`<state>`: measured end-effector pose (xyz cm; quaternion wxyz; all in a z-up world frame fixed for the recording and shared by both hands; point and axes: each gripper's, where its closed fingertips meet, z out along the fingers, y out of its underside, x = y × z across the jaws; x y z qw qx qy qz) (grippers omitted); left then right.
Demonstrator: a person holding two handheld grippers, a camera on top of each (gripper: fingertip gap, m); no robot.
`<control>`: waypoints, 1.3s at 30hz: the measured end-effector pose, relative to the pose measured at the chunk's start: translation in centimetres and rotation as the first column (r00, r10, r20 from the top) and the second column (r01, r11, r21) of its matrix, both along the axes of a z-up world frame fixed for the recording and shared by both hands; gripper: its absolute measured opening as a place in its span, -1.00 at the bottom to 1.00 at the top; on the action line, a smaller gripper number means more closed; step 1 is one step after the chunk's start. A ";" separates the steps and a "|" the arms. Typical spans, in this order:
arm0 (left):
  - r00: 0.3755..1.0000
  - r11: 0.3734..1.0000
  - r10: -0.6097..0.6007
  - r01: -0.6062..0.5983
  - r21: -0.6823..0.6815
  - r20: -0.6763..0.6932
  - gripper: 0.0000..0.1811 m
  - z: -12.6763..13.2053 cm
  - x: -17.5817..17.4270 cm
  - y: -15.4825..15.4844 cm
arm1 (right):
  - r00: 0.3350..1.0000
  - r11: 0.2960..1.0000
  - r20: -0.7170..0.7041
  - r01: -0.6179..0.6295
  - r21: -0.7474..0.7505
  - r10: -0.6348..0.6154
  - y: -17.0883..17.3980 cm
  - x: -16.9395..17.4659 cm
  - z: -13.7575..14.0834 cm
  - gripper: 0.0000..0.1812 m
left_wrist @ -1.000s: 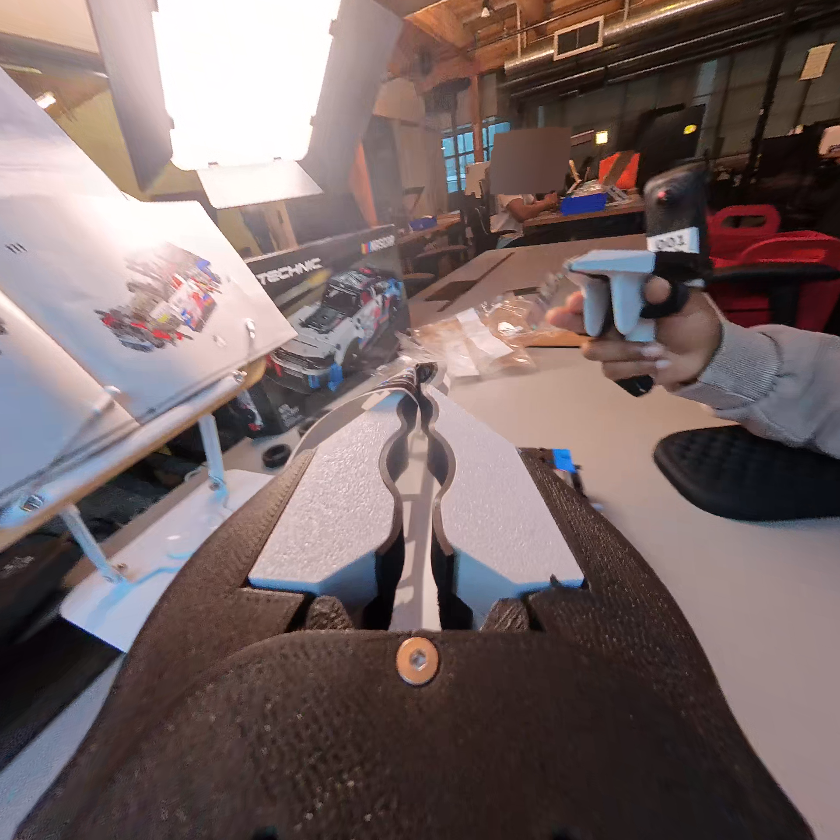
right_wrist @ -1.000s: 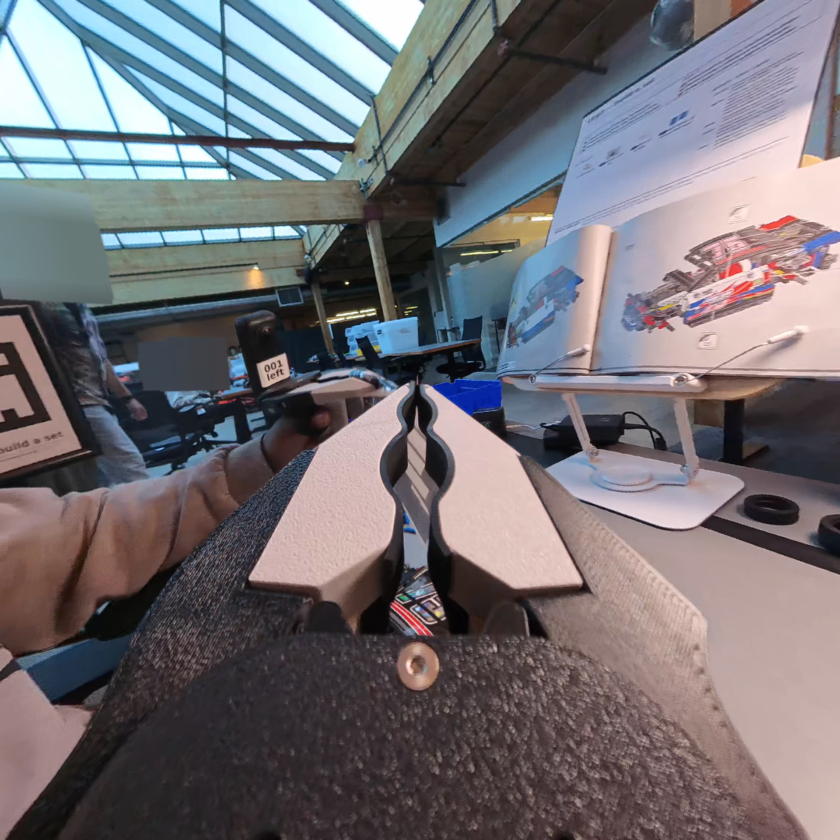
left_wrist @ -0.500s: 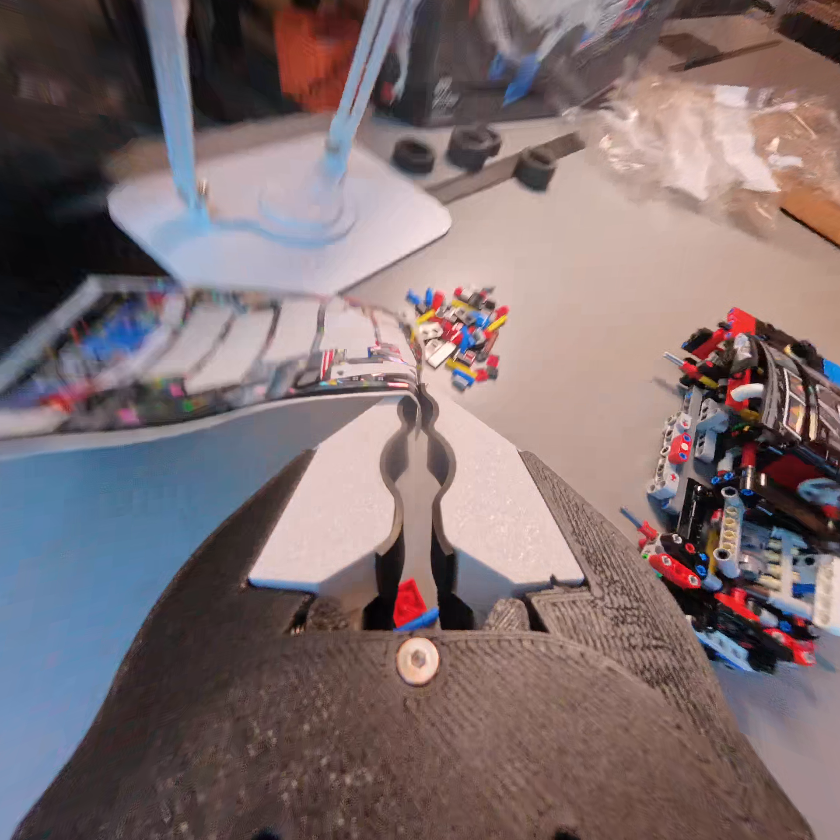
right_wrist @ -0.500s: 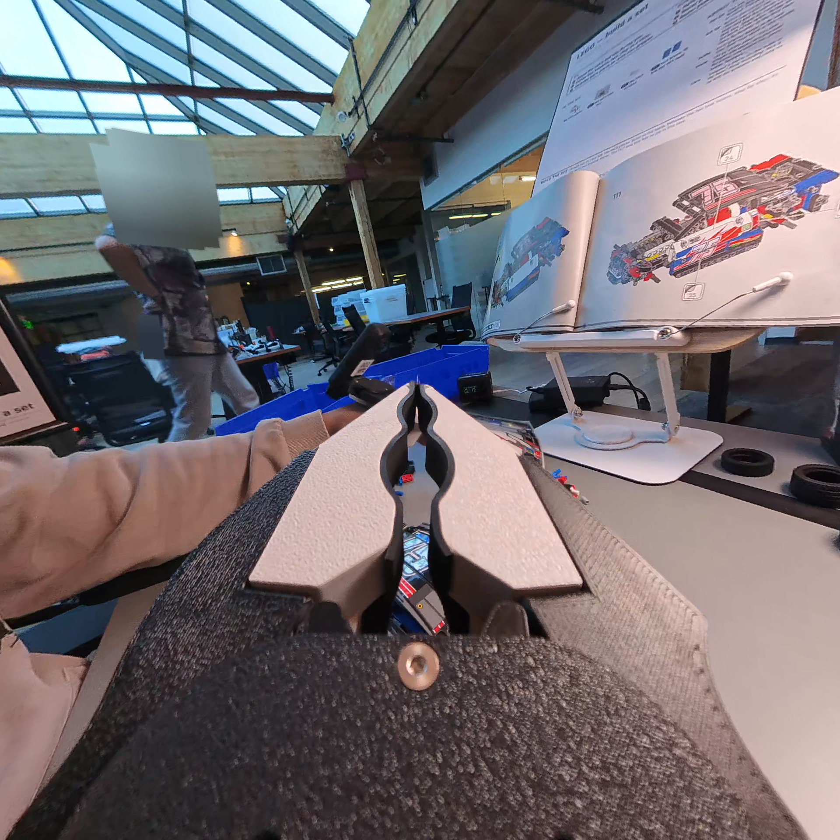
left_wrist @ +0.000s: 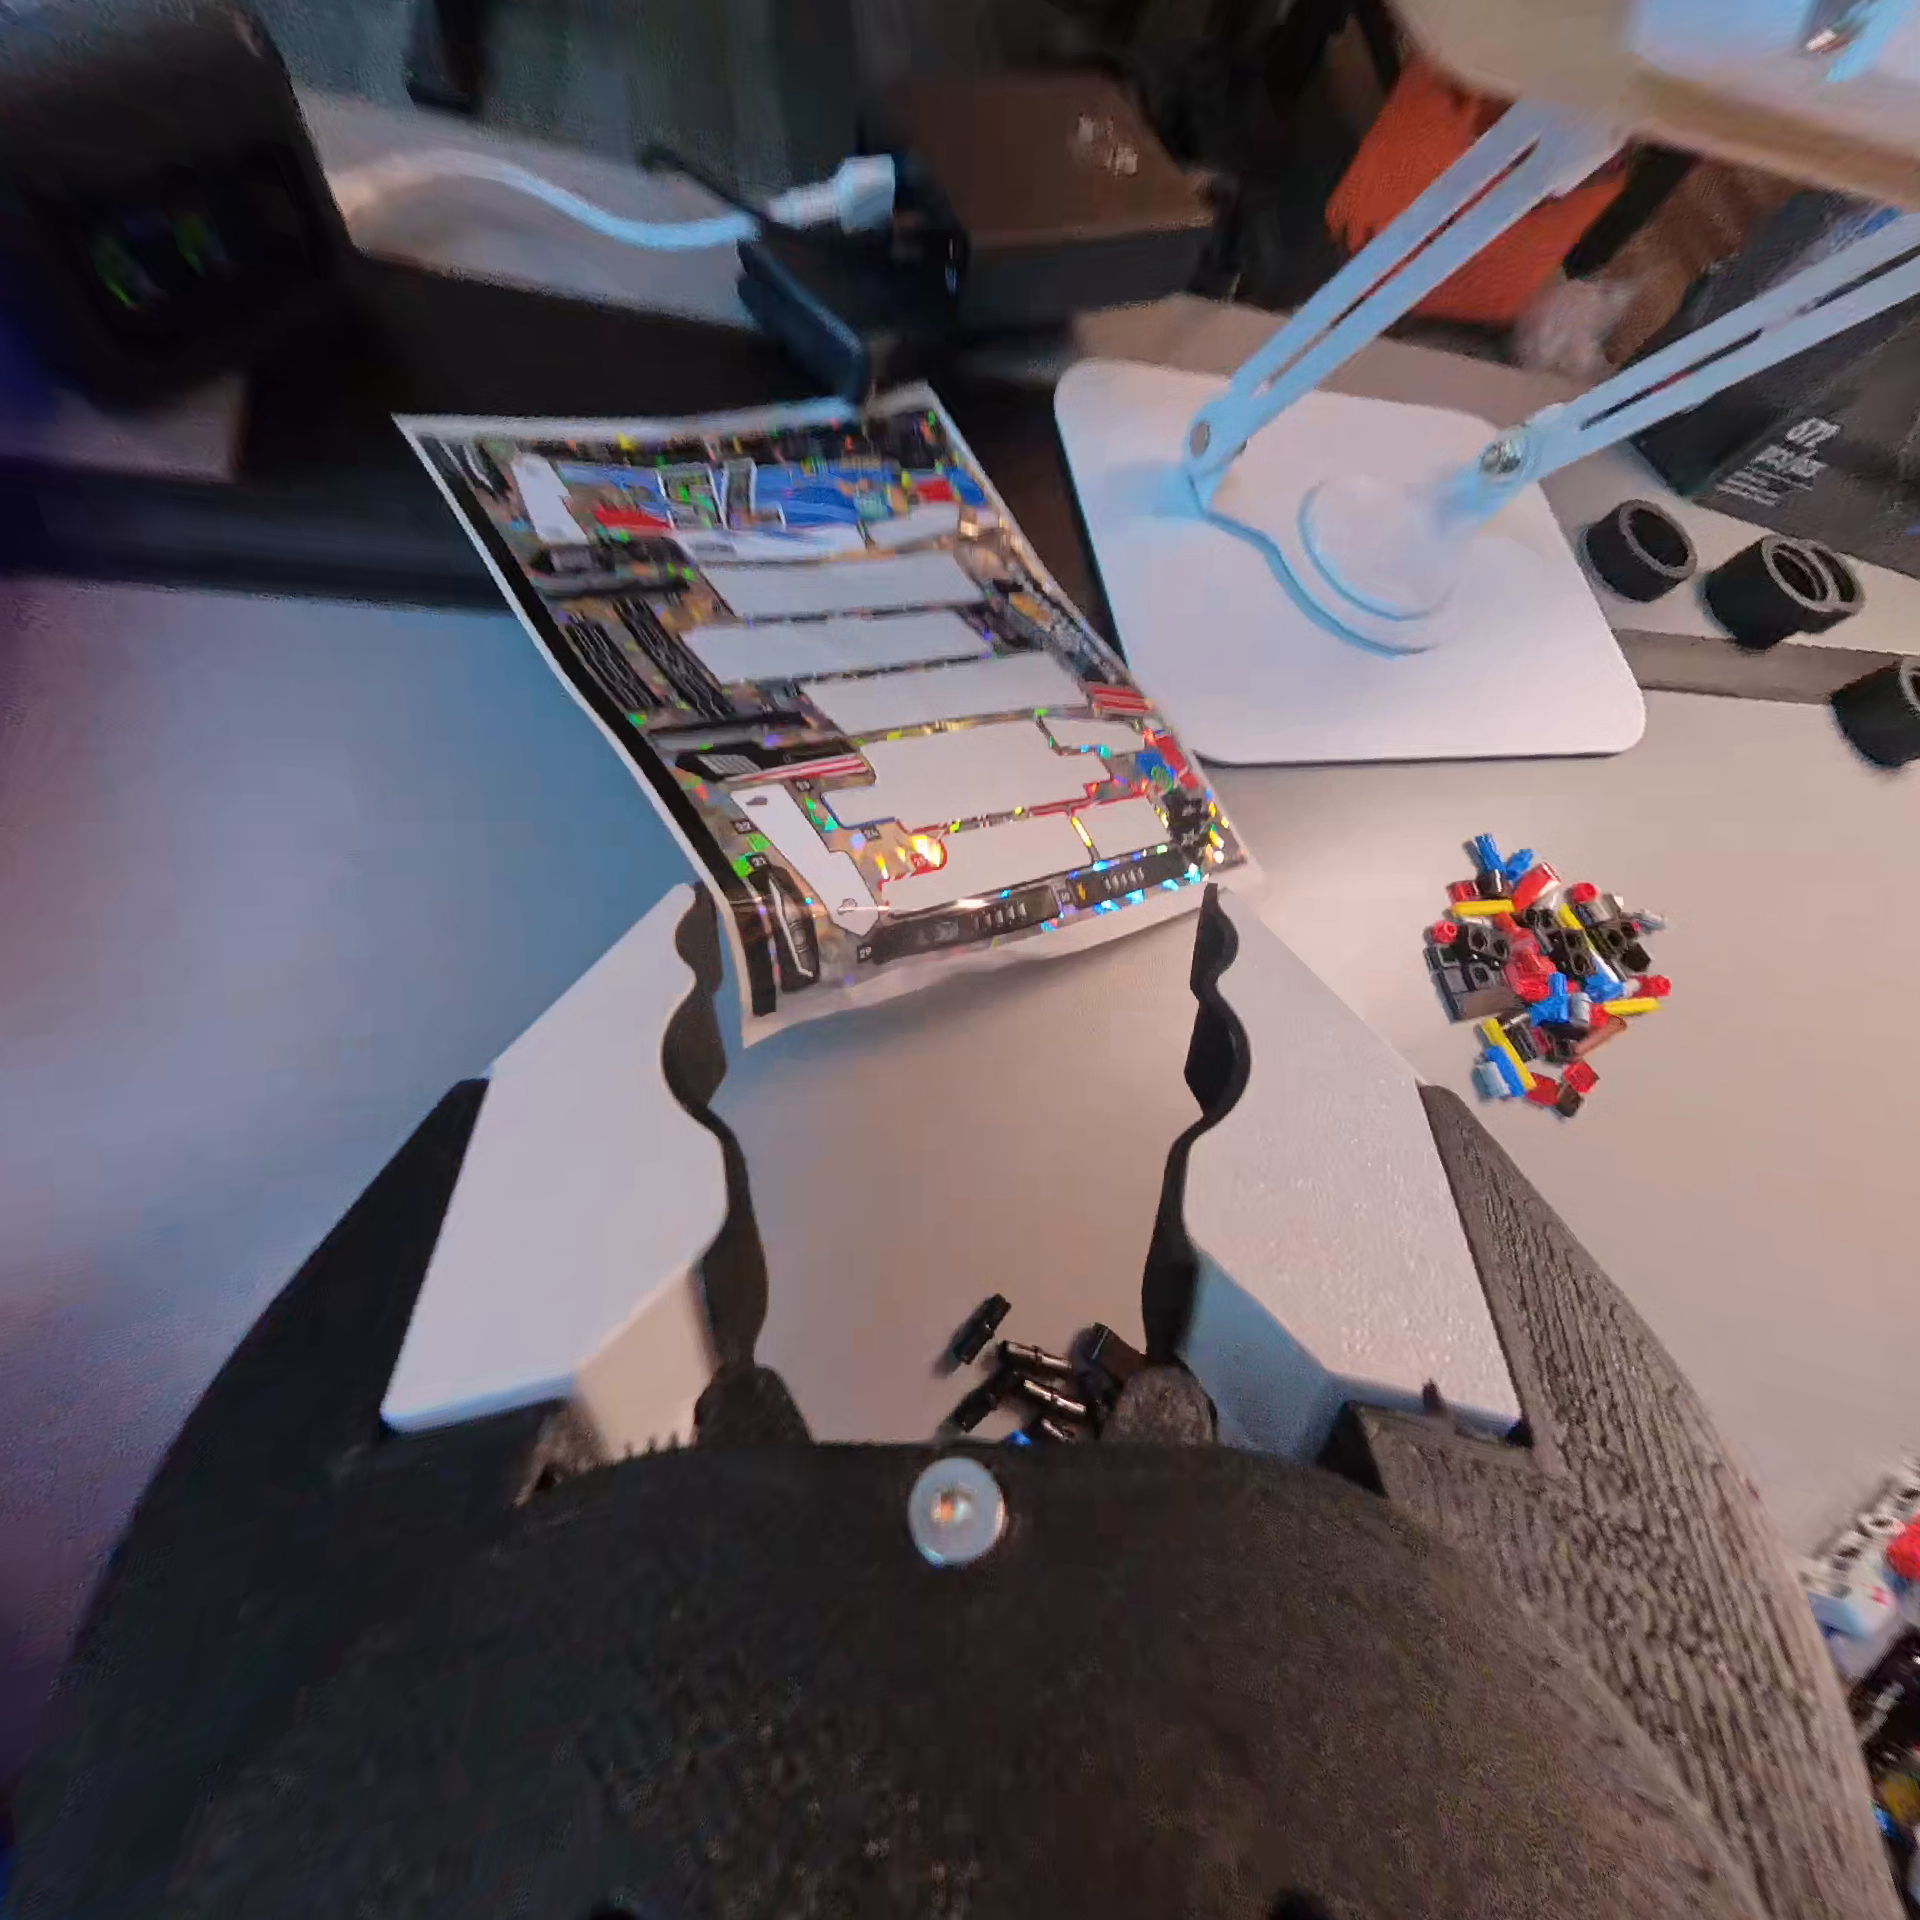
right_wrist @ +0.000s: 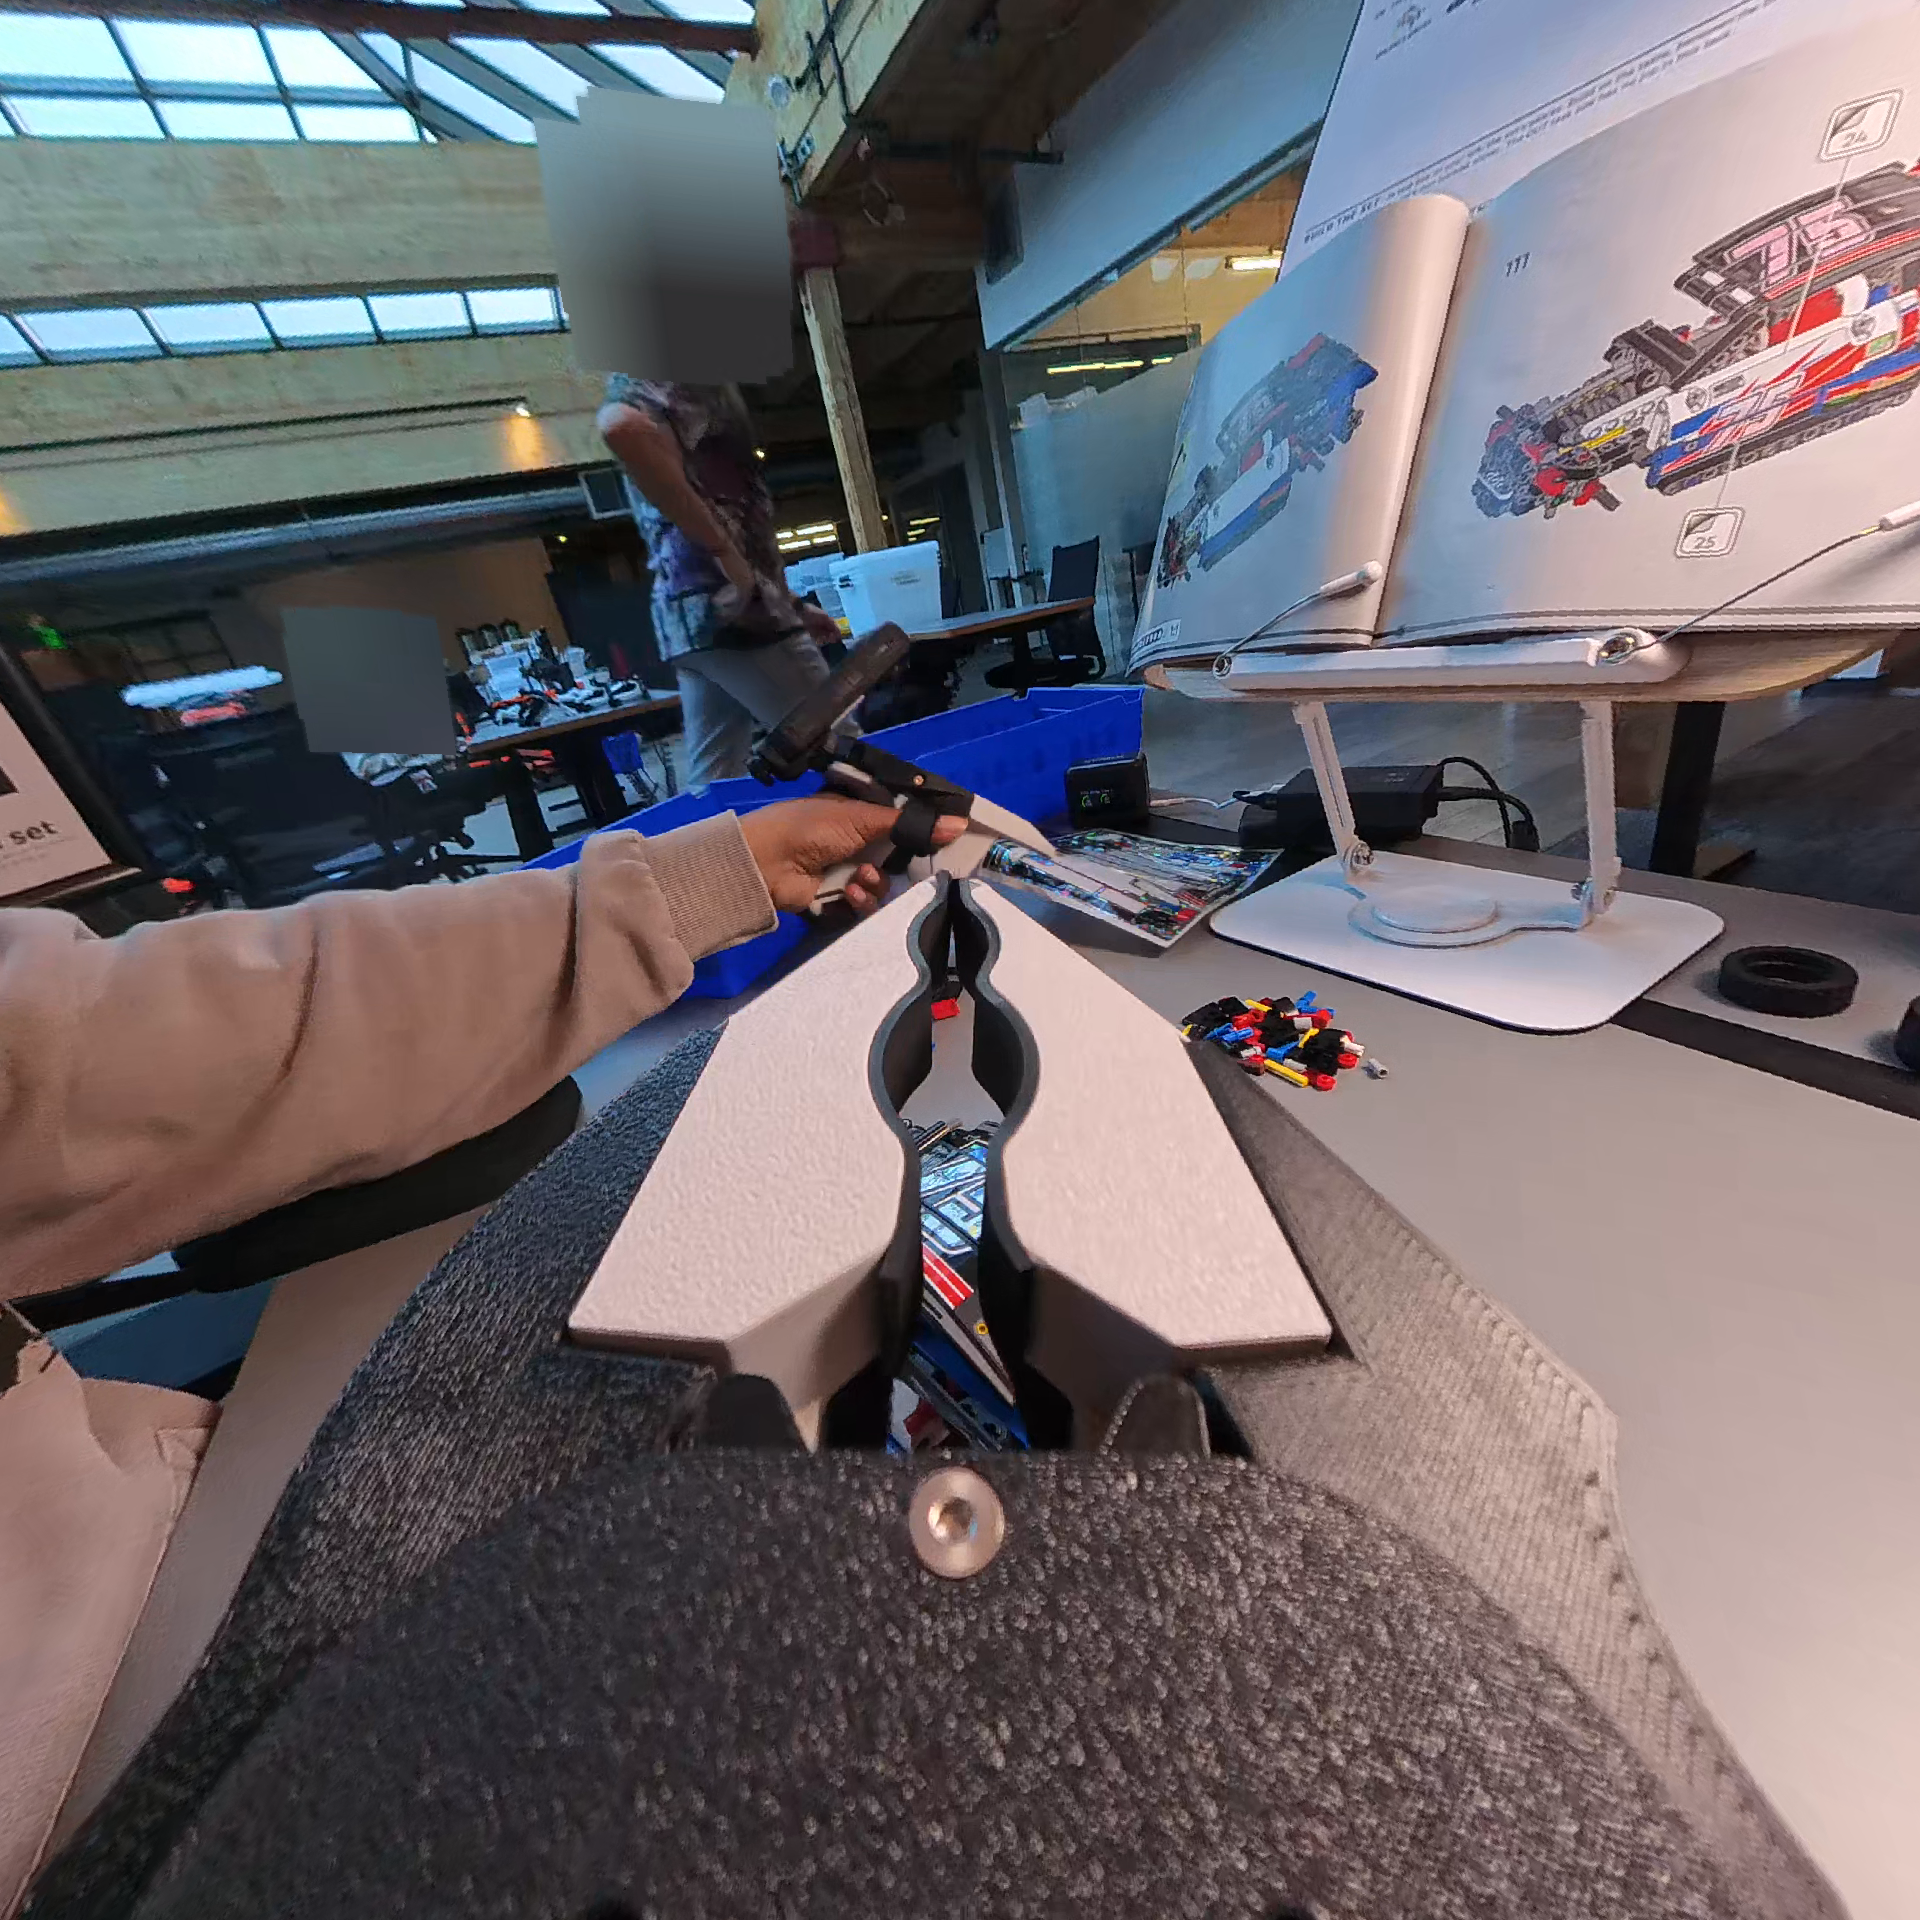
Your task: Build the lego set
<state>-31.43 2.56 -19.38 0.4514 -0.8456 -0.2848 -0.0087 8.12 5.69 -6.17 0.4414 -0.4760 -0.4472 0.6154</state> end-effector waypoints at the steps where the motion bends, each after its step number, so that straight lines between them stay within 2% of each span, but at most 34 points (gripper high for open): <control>1: 0.997 0.999 0.013 -0.011 0.031 -0.081 0.00 1.5 0.1 -0.3 | 1.000 1.000 0.003 -0.001 0.001 0.001 -0.1 -0.1 -0.1 -1.00; 4: 0.972 0.990 -0.004 0.037 0.137 -0.234 0.00 5.6 2.4 -0.7 | 1.000 1.000 0.009 -0.005 0.009 0.004 -0.6 -0.4 -0.3 -1.00; 7: 0.928 0.986 -0.012 0.073 0.151 -0.372 -0.10 8.2 3.8 -1.7 | 1.000 1.000 0.011 -0.004 0.008 0.004 -0.9 -0.6 -0.4 -1.00; 8: 0.936 0.974 -0.074 0.142 0.177 -0.345 -0.19 8.7 5.5 -1.6 | 1.000 1.000 0.009 0.011 0.015 -0.011 -0.8 -0.6 -0.4 -1.00; 10: 0.930 0.881 -0.302 0.356 0.311 -0.209 -0.48 9.9 11.7 -1.4 | 0.999 0.997 -0.005 0.048 0.064 -0.048 -0.9 -0.6 -0.2 -1.00; 12: 0.858 0.752 -0.510 0.481 0.451 -0.064 -0.48 10.7 18.5 -2.3 | 0.994 0.980 -0.027 0.113 0.166 -0.110 -1.2 -0.6 0.1 -1.00; 14: 0.731 0.620 -0.679 0.522 0.586 0.066 -0.54 11.1 24.7 -4.1 | 0.985 0.937 -0.040 0.172 0.303 -0.168 -1.8 -0.9 0.0 -1.00; 16: 0.629 0.554 -0.763 0.518 0.652 0.149 -0.53 10.5 29.2 -5.4 | 0.978 0.890 -0.061 0.207 0.407 -0.200 -2.8 -1.4 -0.2 -1.00; 18: 0.578 0.519 -0.799 0.522 0.677 0.166 -0.53 9.9 31.9 -6.0 | 0.970 0.834 -0.074 0.236 0.498 -0.230 -3.8 -2.0 -0.7 -1.00; 21: 0.544 0.476 -0.824 0.509 0.717 0.160 -0.56 10.1 33.8 -6.1 | 0.951 0.694 -0.101 0.283 0.662 -0.292 -5.0 -2.8 -1.7 -1.00; 25: 0.541 0.452 -0.828 0.491 0.745 0.146 -0.61 10.0 34.2 -5.9 | 0.926 0.489 -0.136 0.306 0.817 -0.352 -6.3 -3.8 -3.0 -1.00; 33: 0.535 0.462 -0.822 0.426 0.778 0.195 -0.65 9.5 34.2 -5.7 | 0.907 0.305 -0.186 0.312 0.900 -0.378 -7.5 -4.8 -3.9 -1.00; 39: 0.522 0.455 -0.833 0.457 0.765 0.183 -0.69 8.9 35.2 -5.8 | 0.894 0.181 -0.216 0.306 0.935 -0.394 -7.3 -4.9 -4.4 -1.00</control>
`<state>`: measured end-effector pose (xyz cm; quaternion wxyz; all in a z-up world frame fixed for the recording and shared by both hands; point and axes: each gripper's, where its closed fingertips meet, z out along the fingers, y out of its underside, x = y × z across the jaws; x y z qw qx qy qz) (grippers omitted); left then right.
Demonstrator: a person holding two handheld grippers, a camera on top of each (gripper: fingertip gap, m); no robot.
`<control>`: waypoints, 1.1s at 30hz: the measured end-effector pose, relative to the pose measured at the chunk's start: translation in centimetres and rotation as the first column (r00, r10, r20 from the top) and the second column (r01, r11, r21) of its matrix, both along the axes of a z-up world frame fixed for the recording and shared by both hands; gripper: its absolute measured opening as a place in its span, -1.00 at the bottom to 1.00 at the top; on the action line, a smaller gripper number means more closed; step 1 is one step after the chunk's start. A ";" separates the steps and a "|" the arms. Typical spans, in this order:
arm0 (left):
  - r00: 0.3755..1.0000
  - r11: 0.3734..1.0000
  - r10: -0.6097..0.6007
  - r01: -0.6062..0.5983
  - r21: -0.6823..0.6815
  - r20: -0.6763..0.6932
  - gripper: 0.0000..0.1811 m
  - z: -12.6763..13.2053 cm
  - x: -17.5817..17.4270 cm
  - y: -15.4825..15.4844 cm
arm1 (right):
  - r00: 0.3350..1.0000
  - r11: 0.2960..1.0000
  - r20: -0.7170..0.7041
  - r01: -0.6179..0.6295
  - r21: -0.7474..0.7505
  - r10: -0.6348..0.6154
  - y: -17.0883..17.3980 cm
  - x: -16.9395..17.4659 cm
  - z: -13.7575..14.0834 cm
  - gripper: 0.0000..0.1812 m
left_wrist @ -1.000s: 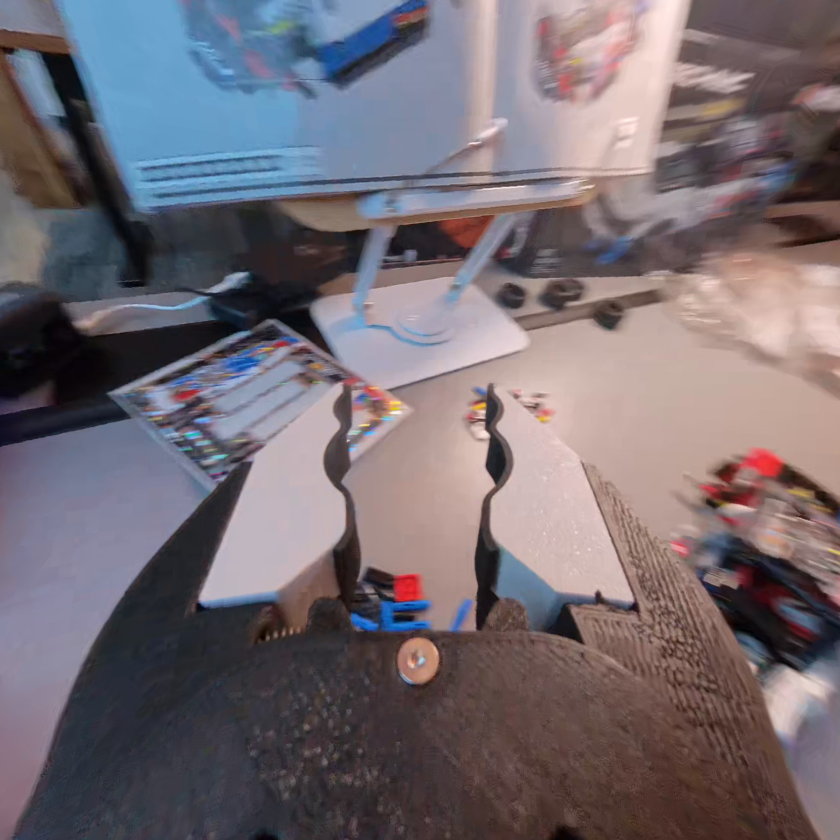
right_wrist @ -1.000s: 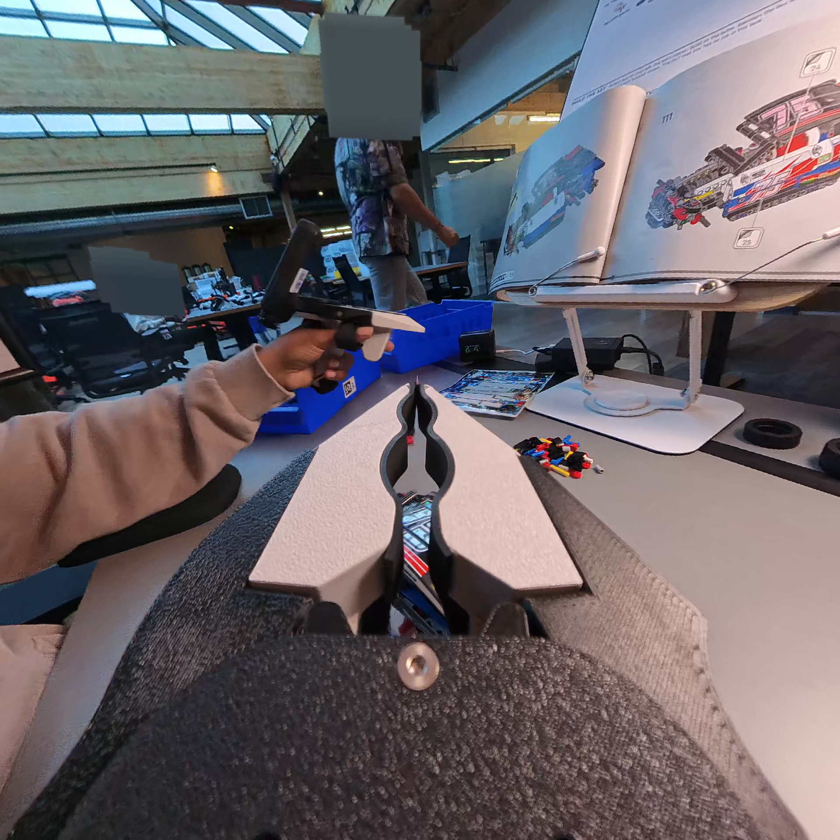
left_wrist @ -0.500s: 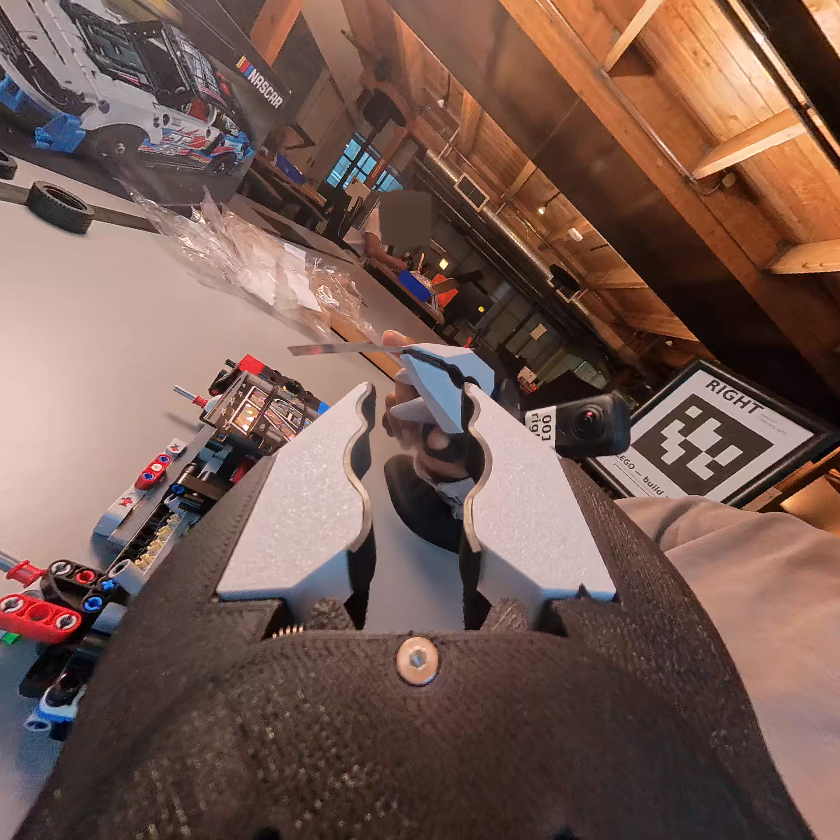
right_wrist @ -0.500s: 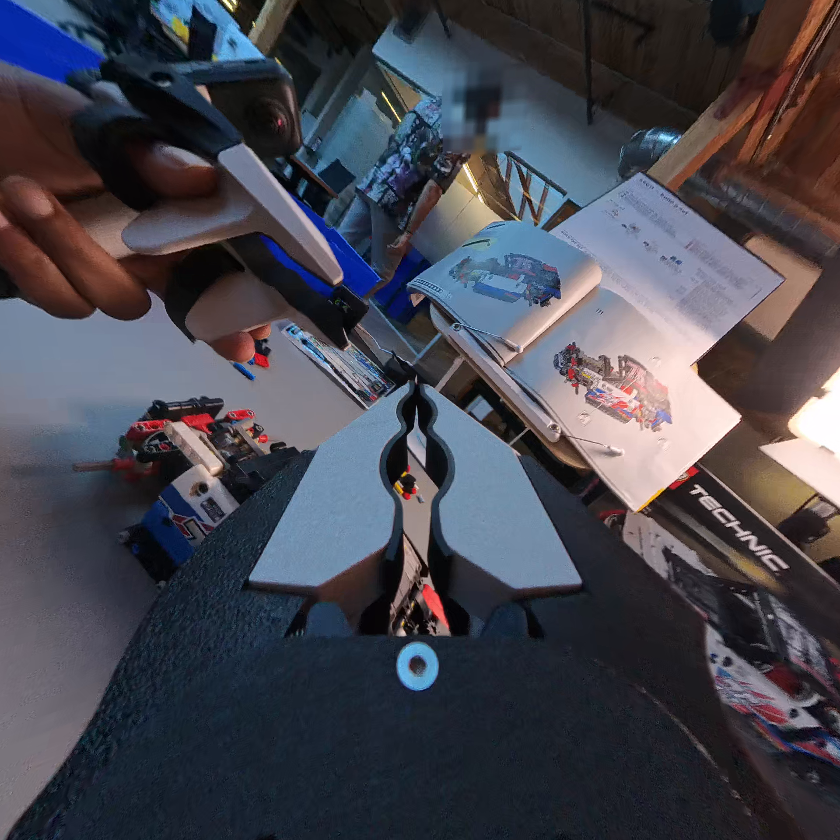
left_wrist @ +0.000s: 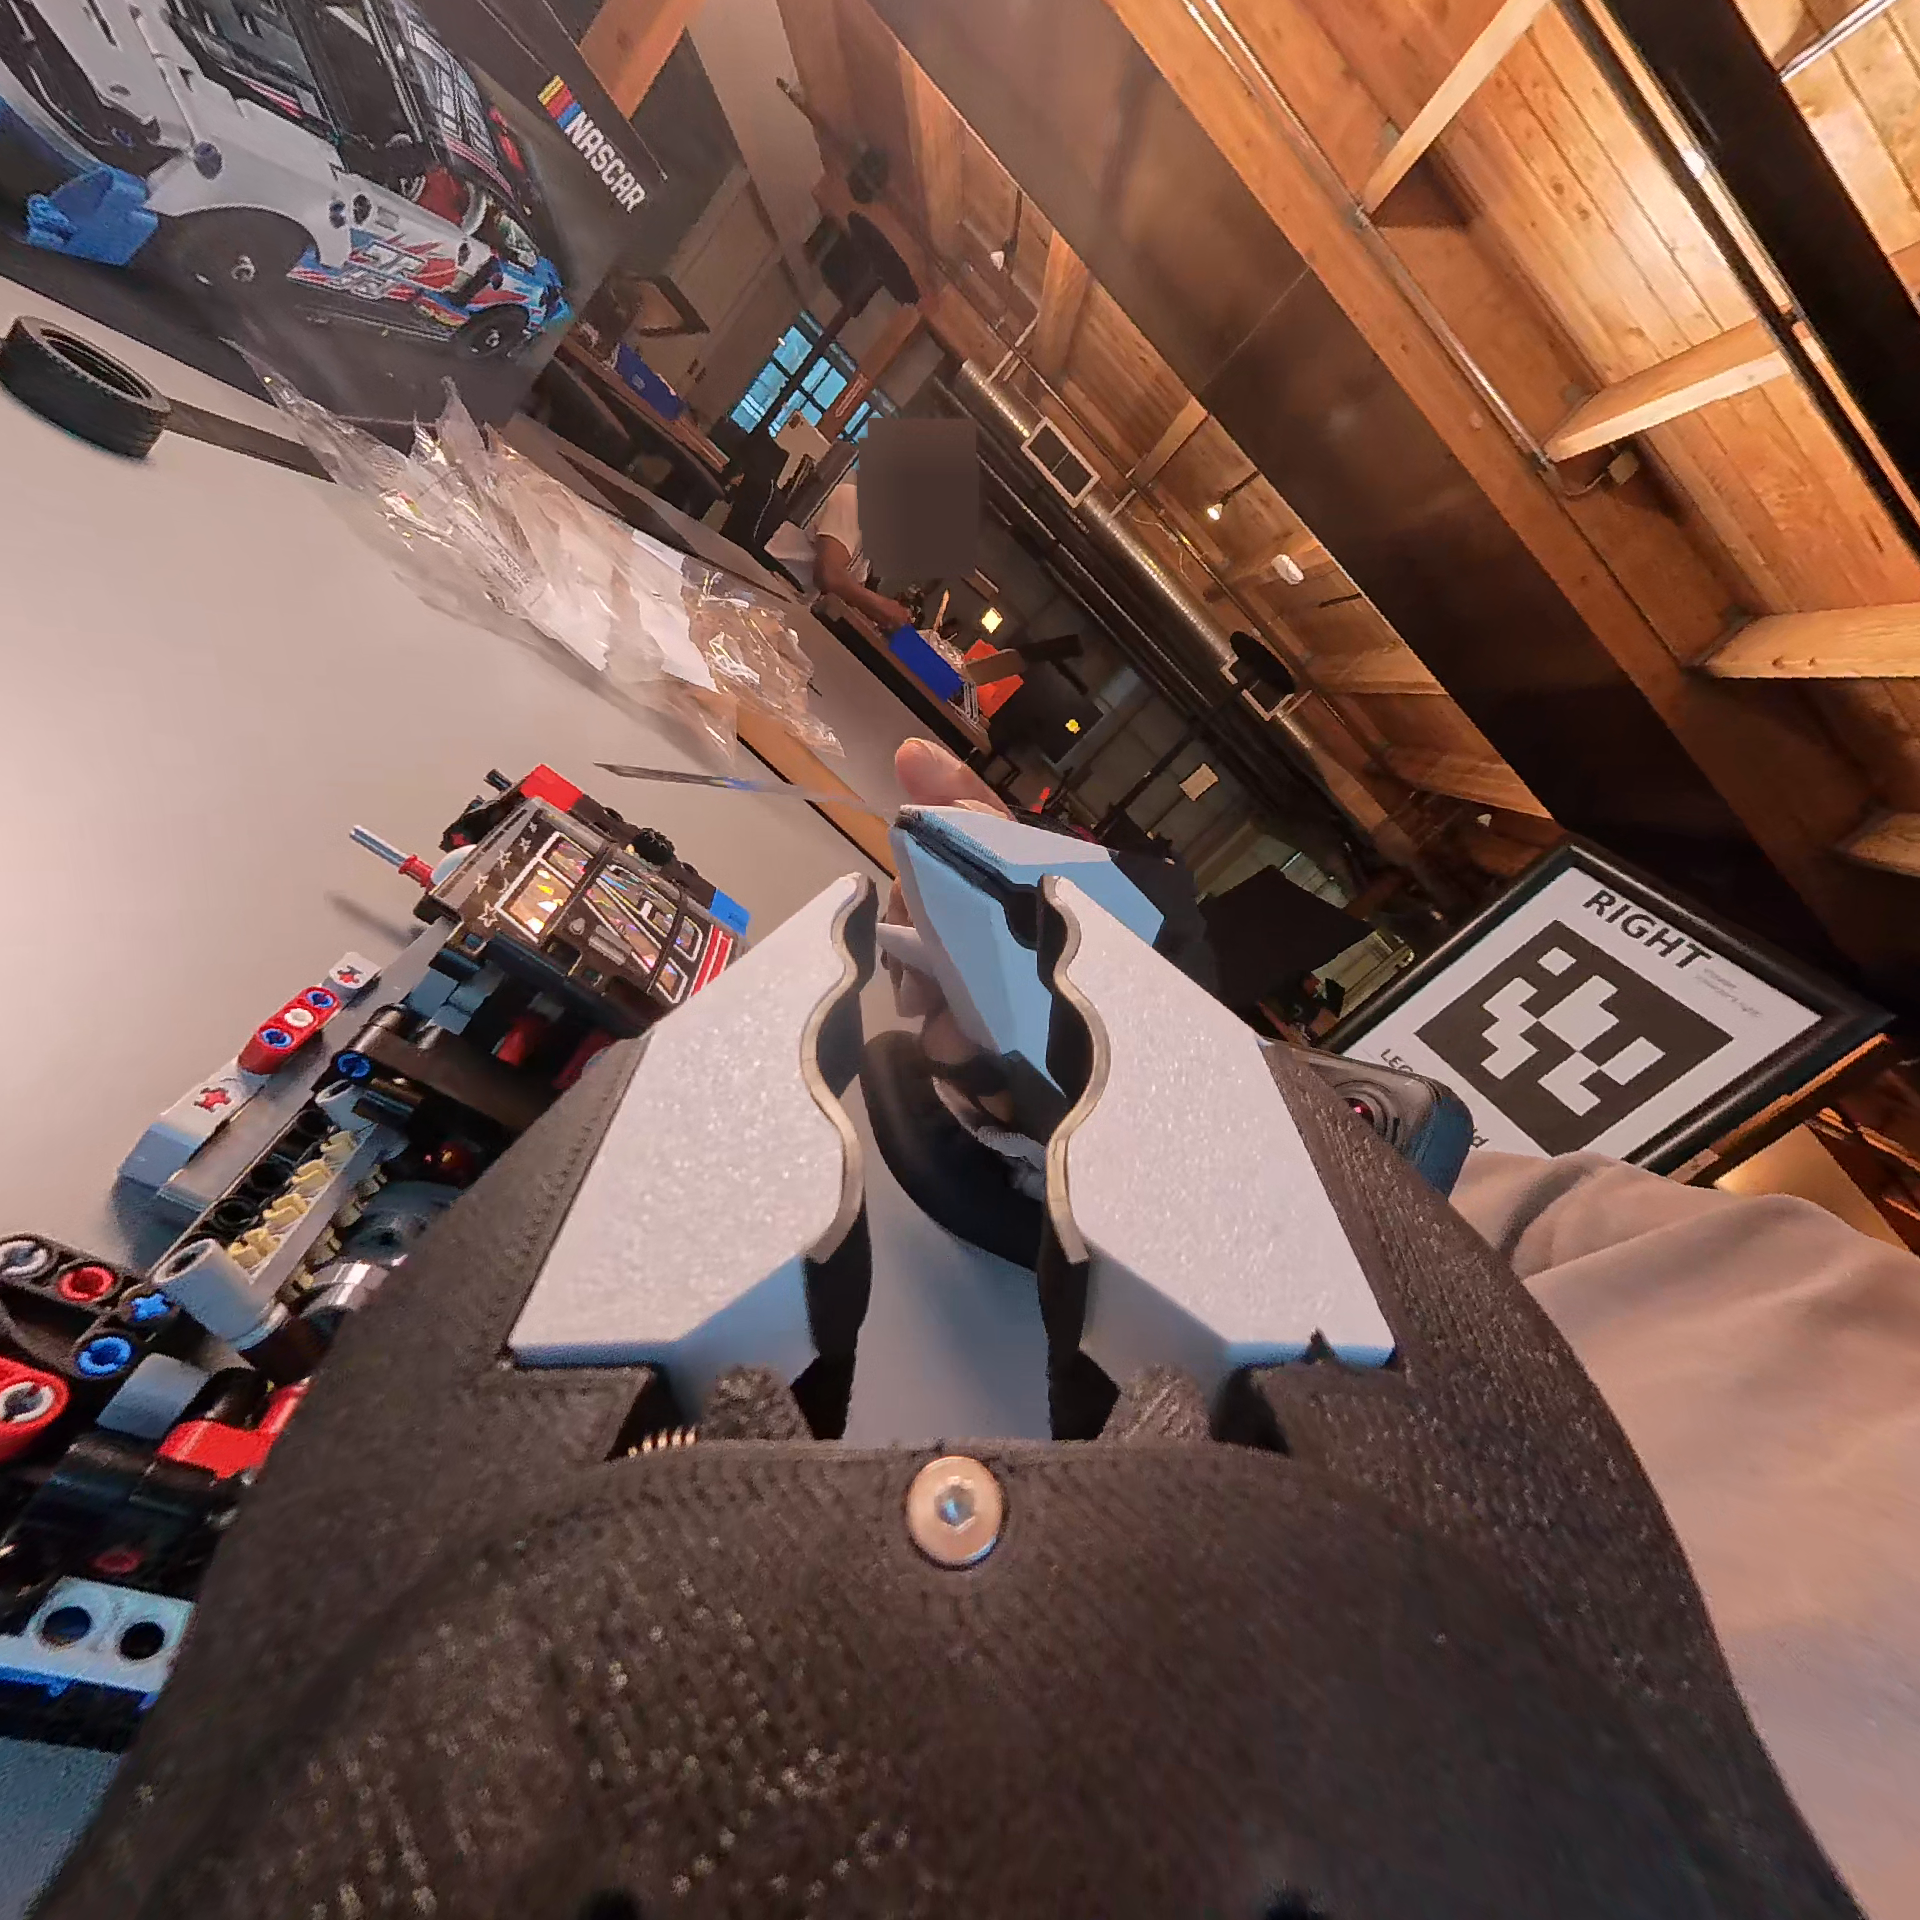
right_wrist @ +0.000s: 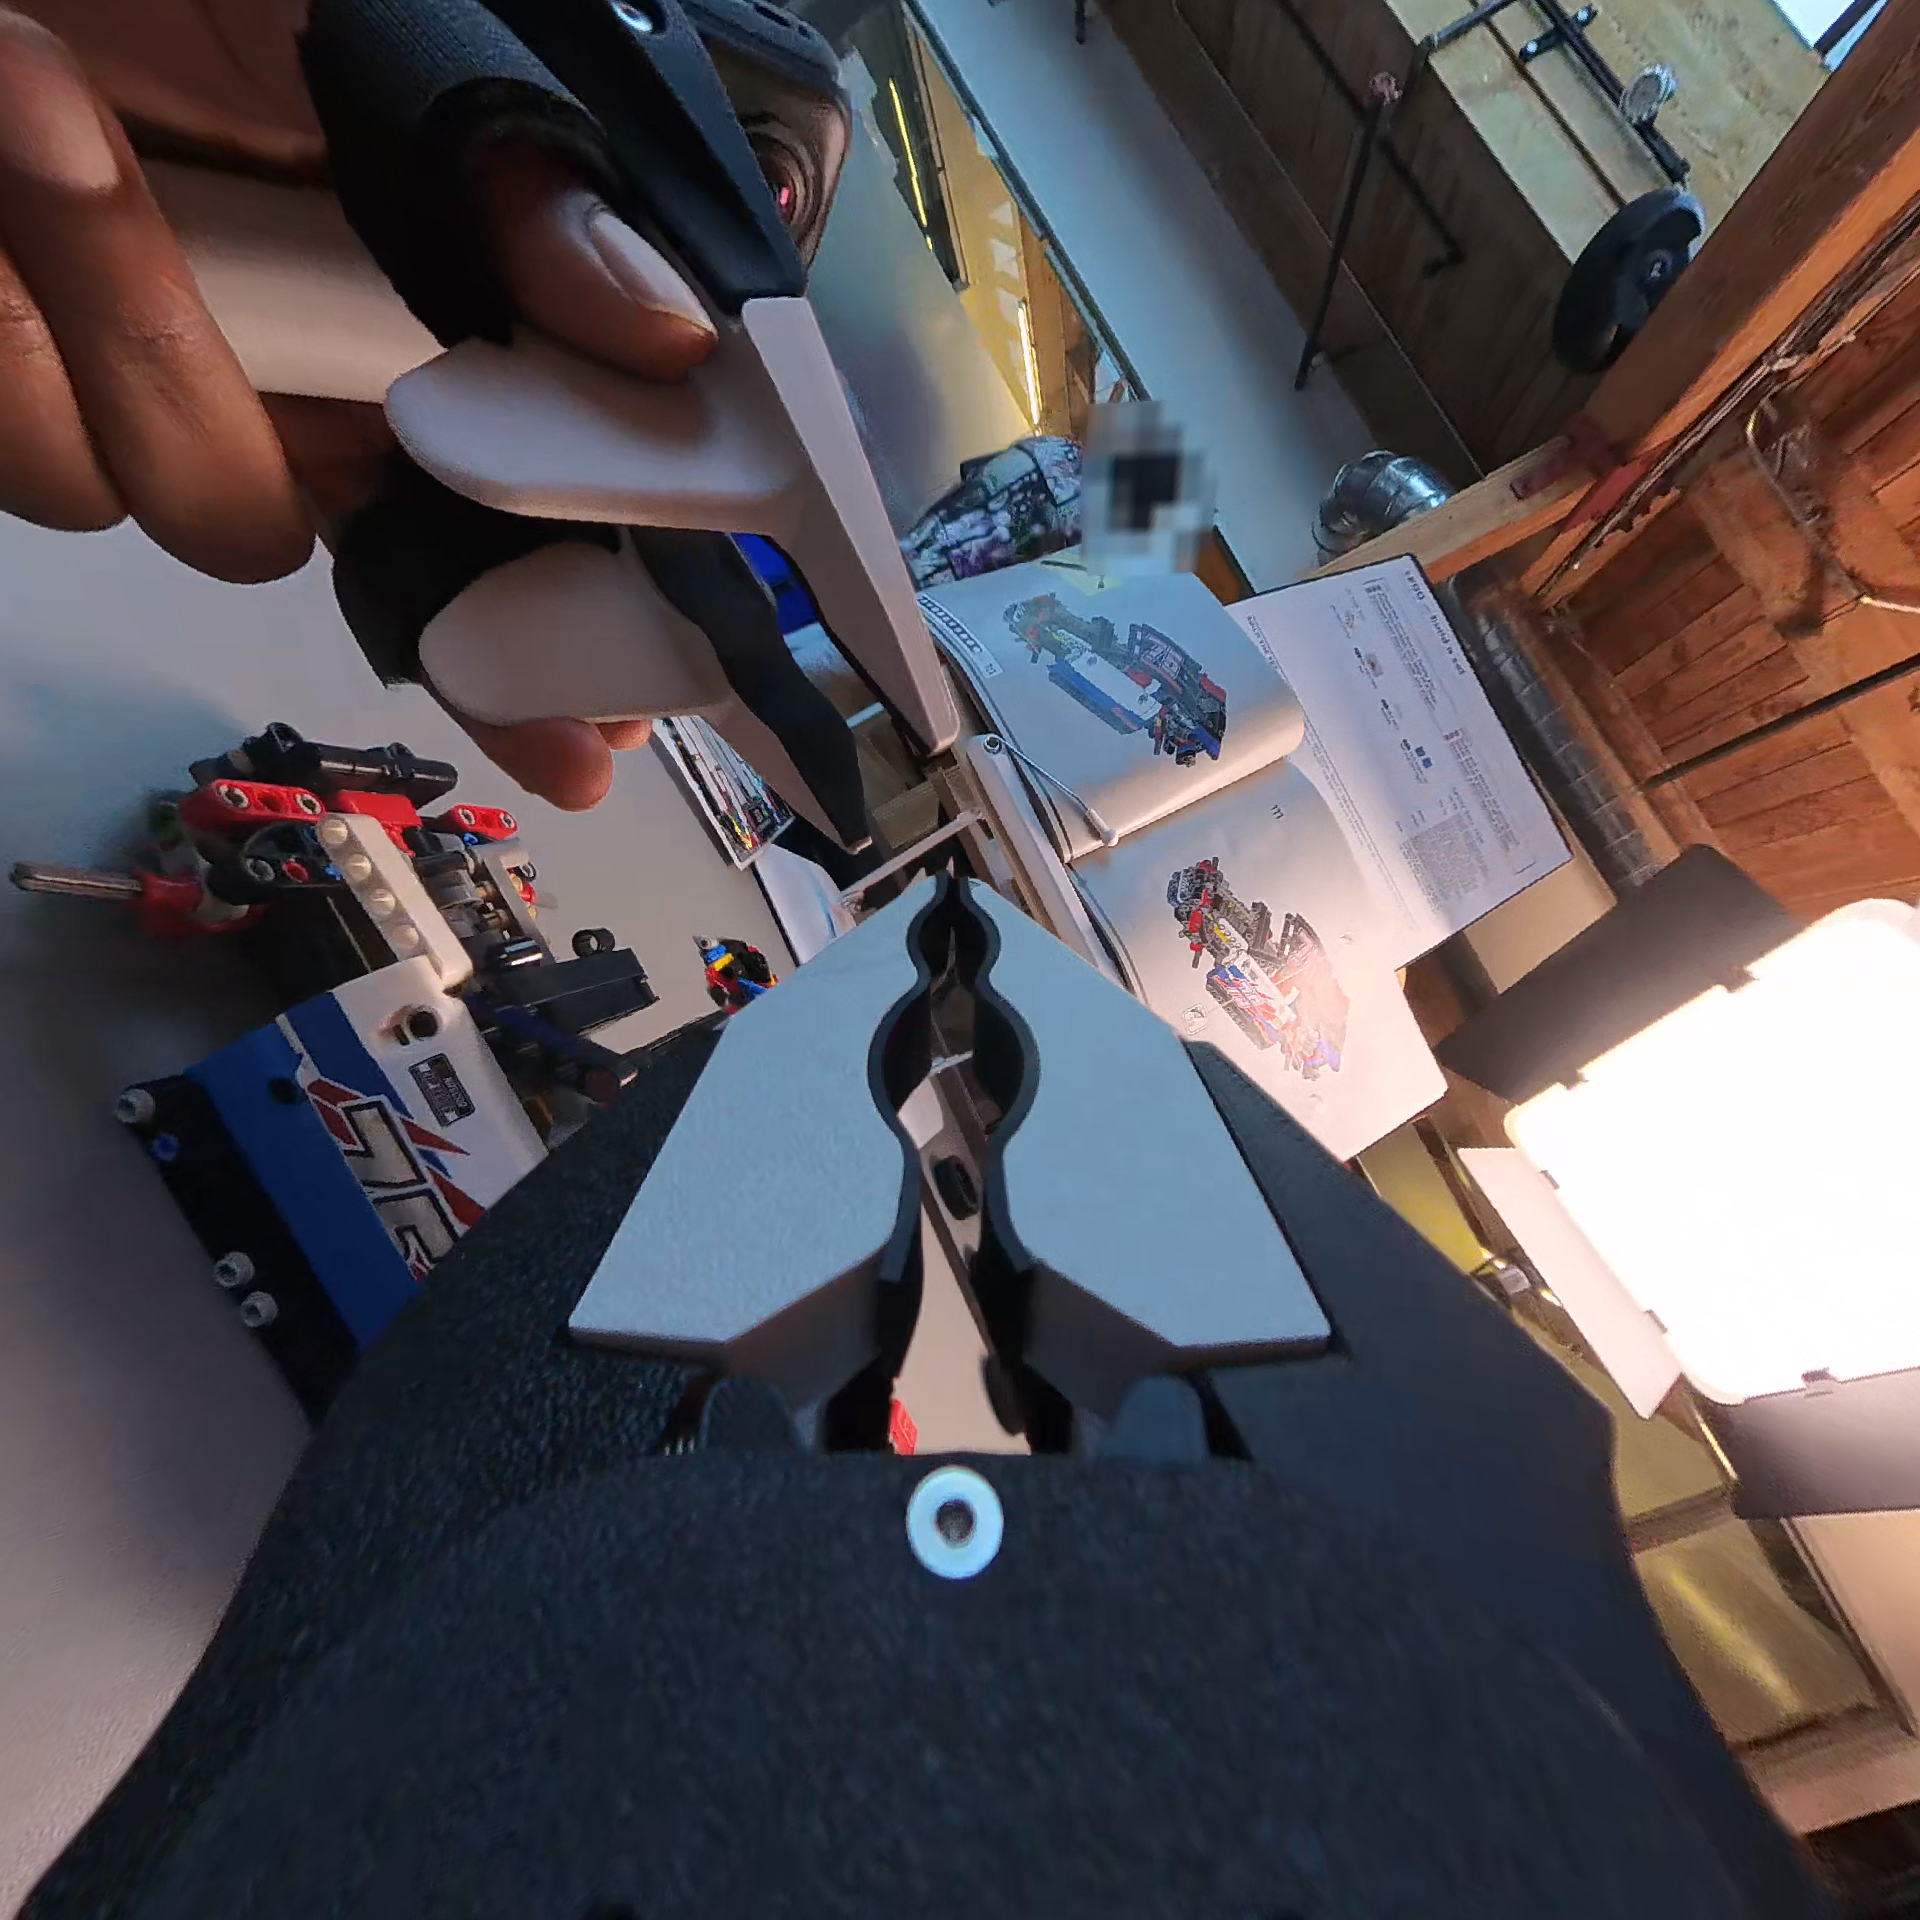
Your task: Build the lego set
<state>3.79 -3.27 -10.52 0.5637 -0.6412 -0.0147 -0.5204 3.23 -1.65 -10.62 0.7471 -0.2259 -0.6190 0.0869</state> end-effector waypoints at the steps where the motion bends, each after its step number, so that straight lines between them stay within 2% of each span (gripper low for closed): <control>1: 1.000 1.000 -0.004 0.004 -0.002 0.005 -0.69 0.0 0.1 0.0 | 1.000 1.000 0.004 0.005 0.022 -0.005 -0.1 0.0 -0.1 -1.00; 11: 0.995 1.000 -0.022 0.024 -0.020 0.097 -0.78 0.0 -0.2 0.0 | 0.999 0.978 0.009 0.038 0.204 -0.040 -0.8 -0.2 -0.4 -1.00; 19: 0.995 0.999 0.000 0.004 -0.046 0.098 -0.81 -0.3 -0.3 0.2 | 0.998 0.945 0.024 0.047 0.322 -0.058 -1.4 -0.5 -1.0 -1.00; 33: 0.996 0.996 0.035 -0.029 -0.085 0.076 -0.97 -1.2 -0.7 0.5 | 0.997 0.930 0.046 0.037 0.366 -0.058 -1.9 -1.0 -1.8 -1.00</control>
